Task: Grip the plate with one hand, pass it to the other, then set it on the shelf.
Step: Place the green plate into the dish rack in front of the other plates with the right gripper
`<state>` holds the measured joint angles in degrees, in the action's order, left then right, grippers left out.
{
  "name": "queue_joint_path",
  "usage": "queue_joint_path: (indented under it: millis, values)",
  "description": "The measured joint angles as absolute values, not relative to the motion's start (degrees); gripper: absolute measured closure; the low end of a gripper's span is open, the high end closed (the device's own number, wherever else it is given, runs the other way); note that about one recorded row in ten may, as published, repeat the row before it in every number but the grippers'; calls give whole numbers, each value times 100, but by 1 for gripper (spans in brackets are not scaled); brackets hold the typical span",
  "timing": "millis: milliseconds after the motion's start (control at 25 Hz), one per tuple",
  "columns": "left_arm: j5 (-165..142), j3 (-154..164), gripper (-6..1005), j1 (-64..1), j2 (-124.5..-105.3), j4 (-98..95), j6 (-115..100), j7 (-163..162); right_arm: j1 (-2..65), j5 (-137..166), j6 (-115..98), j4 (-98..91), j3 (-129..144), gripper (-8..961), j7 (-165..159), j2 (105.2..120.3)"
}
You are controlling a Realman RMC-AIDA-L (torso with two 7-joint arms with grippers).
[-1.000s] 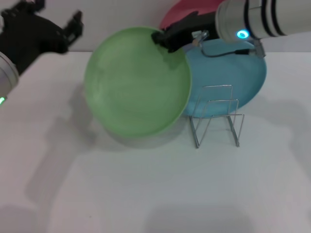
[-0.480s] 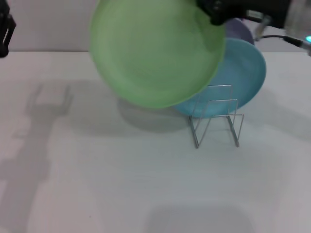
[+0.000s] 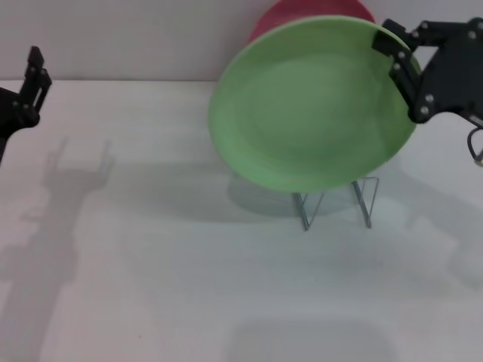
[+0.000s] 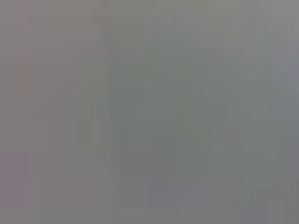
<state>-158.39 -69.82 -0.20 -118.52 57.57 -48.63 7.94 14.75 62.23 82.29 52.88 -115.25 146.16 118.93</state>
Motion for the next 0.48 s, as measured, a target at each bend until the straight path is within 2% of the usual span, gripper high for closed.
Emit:
queue_joint_path:
  millis: [480]
  values:
    - [-15843, -6921, 247, -279, -11849, 5400, -4888, 628, 1597, 6285, 8688, 4988, -11999, 907, 15903, 11882]
